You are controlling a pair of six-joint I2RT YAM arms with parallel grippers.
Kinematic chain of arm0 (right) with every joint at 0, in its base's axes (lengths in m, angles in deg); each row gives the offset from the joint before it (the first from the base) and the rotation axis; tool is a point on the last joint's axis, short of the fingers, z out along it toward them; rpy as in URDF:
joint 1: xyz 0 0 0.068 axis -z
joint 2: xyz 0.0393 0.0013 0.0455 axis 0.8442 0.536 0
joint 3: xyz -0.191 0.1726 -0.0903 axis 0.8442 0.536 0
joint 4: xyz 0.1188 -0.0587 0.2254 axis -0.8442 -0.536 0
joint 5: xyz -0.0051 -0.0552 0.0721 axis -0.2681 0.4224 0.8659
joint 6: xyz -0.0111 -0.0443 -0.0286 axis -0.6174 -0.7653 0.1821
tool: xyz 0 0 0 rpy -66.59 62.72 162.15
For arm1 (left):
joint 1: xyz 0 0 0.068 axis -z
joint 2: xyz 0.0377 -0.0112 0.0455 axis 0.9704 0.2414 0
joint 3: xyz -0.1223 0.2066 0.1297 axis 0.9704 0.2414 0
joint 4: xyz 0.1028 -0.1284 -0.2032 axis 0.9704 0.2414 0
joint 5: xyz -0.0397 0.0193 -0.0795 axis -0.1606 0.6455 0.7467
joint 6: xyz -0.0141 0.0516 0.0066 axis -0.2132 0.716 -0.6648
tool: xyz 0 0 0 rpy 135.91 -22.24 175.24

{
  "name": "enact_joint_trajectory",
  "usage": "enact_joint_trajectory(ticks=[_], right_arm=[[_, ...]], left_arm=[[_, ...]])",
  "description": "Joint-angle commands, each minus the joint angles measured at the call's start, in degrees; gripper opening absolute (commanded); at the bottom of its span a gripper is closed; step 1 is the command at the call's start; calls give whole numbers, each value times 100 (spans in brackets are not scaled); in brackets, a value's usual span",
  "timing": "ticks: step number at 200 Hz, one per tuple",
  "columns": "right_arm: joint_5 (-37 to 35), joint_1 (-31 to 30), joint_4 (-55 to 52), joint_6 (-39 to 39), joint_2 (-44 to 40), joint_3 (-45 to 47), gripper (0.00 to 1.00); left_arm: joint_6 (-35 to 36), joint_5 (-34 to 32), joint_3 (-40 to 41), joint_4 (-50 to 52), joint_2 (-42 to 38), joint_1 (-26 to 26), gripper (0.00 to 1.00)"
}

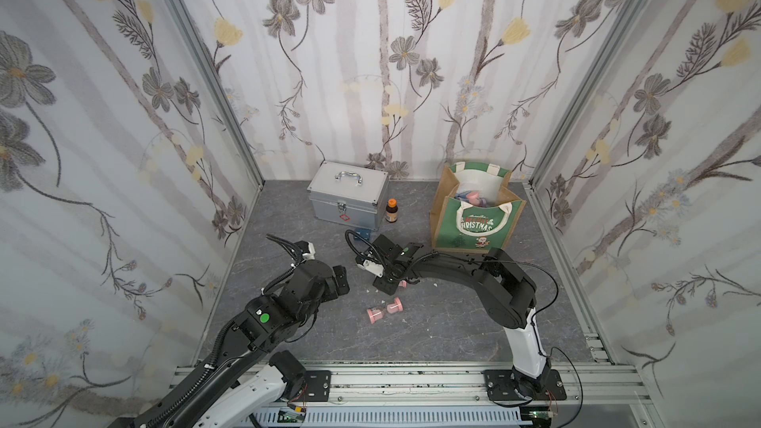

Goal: Put the hourglass into the canvas bag
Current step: Pick up the hourglass from the center of the board.

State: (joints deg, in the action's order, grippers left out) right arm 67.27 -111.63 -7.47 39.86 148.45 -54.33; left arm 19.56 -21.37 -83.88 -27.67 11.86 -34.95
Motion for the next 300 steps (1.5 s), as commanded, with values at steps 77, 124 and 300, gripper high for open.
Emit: enact_joint_trajectory(ticks=[77, 124, 300], right_arm=[[206, 217, 676, 143, -547, 333, 38], [358, 201, 766, 210, -405, 352, 38], [229, 214, 707, 118, 401, -303, 41]], left_arm=[[69, 65, -115, -180, 56, -13, 100], [71, 96, -105, -253, 81, -8, 100], [135, 69, -129, -374, 221, -21, 100]])
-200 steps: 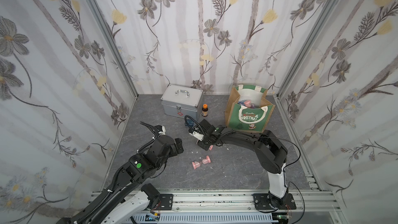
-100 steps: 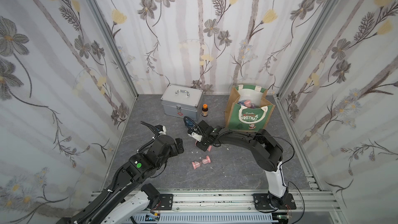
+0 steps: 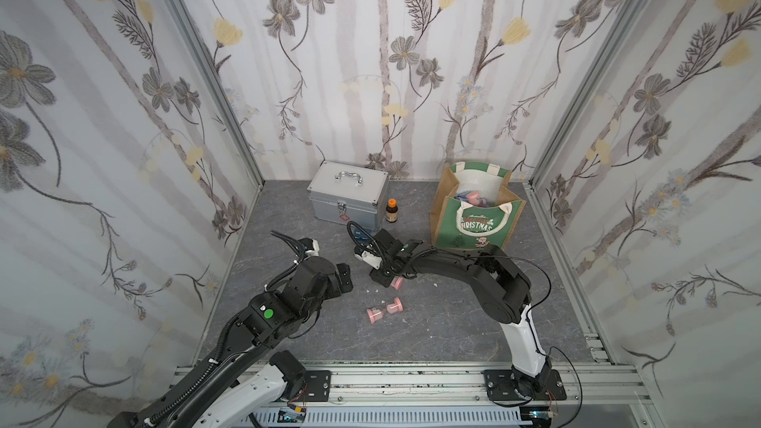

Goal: Put the hourglass into the canvas bag
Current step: Pick up the hourglass from the center of the board, then place the hourglass in the canvas bag.

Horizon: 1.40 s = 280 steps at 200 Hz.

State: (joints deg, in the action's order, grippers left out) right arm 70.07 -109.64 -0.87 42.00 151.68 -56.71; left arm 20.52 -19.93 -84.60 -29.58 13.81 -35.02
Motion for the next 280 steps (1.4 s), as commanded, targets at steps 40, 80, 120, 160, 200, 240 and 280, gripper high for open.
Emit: enact_joint_trajectory(ticks=[40, 80, 120, 160, 200, 240, 280], right_arm=[[119, 37, 128, 11, -242, 18, 35], [630, 207, 559, 285, -1088, 501, 34], [888, 479, 825, 715, -1949, 829, 33], [1298, 882, 1215, 1145, -2734, 1094, 32], [1372, 1272, 1578, 1557, -3541, 1200, 31], [1320, 1801, 1803, 1918, -4337, 1253, 30], [1324, 2699, 1953, 2386, -4860, 1408, 29]], left_arm=[[86, -37, -103, -244, 85, -13, 100], [190, 66, -235, -337, 190, -17, 100], [385, 283, -473, -513, 415, -15, 100], [579, 597, -726, -760, 738, -15, 100], [774, 1146, -1071, -967, 1222, -15, 100], [879, 1784, -1474, -1269, 1862, -15, 100], [953, 2273, -1954, -1530, 2621, 46, 100]])
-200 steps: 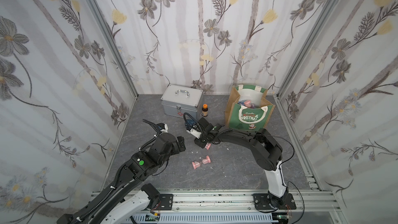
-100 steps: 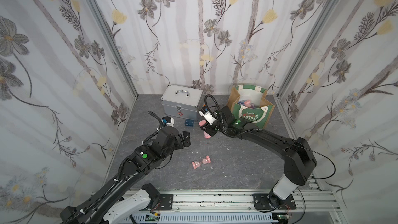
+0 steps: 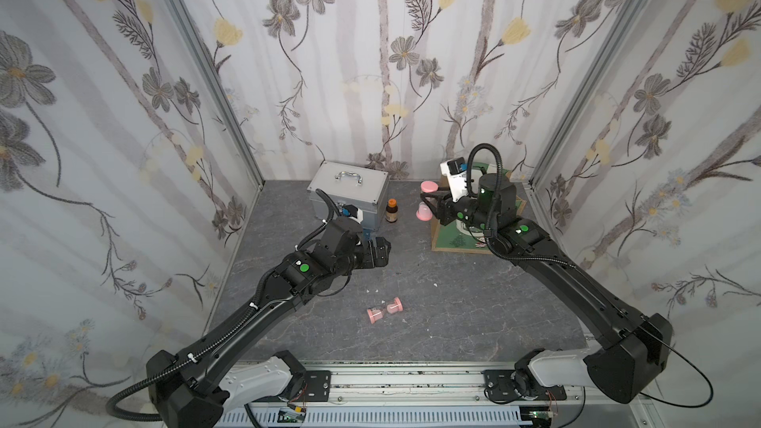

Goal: Put the hourglass into the canvas bag
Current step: Place the hourglass in the canvas bag.

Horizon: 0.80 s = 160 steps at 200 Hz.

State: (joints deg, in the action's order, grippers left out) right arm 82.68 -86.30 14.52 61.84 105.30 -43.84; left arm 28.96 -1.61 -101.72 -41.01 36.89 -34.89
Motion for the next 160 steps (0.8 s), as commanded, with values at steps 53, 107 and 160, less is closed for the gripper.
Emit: enact_joint_trajectory(ticks=[53, 107, 160], right_arm=[[-183, 1637, 706, 1155, -307, 351, 28], [-625, 2142, 918, 1178, 663, 83, 28], [-1037, 2082, 640, 1047, 1891, -555, 29]], left_arm=[[157, 641, -721, -874, 1200, 282, 100], [113, 689, -1071, -1113, 1842, 350, 100], [82, 347, -1004, -1165, 1925, 346, 100]])
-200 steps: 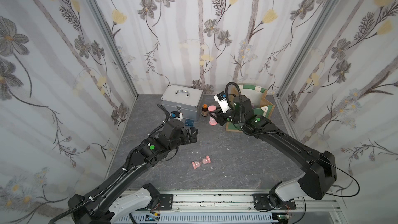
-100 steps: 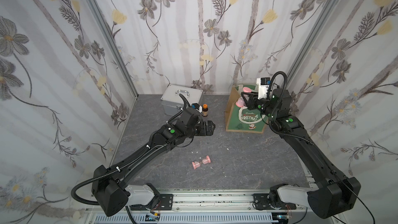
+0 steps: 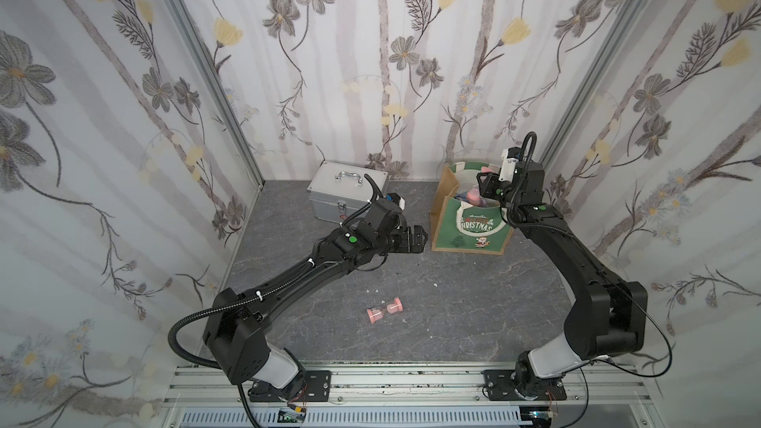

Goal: Put the hourglass into the canvas bag
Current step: Place the hourglass in the canvas bag, then pick up the hourglass from the center of the board.

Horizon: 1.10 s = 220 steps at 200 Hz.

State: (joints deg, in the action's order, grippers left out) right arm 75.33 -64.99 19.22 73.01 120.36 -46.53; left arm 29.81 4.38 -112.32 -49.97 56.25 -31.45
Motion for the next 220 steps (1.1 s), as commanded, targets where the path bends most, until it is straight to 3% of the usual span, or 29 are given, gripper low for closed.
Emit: enact_joint_trajectory(ticks=[1, 53, 102, 130, 183, 220], right_arm=[[-314, -54, 163, -69, 408, -298, 30], [-825, -196, -359, -172, 1076, -703, 36], [-1336, -395, -691, -305, 913, -964, 62], [-1631, -669, -899, -466, 568, -1066, 67], [-1322, -1317, -1117, -585, -333, -558, 70], [-892, -2211, -1322, -1328, -846, -52, 72]], left_arm=[[-5, -253, 60, -261, -5, 1, 100], [-103, -777, 413, -399, -262, -43, 100], [-167, -903, 653, -579, -485, -94, 100], [-195, -915, 749, -606, -613, -107, 100], [-196, -1135, 1109, -438, -1193, -131, 100], [-198, -1442, 1471, 42, -1802, -159, 100]])
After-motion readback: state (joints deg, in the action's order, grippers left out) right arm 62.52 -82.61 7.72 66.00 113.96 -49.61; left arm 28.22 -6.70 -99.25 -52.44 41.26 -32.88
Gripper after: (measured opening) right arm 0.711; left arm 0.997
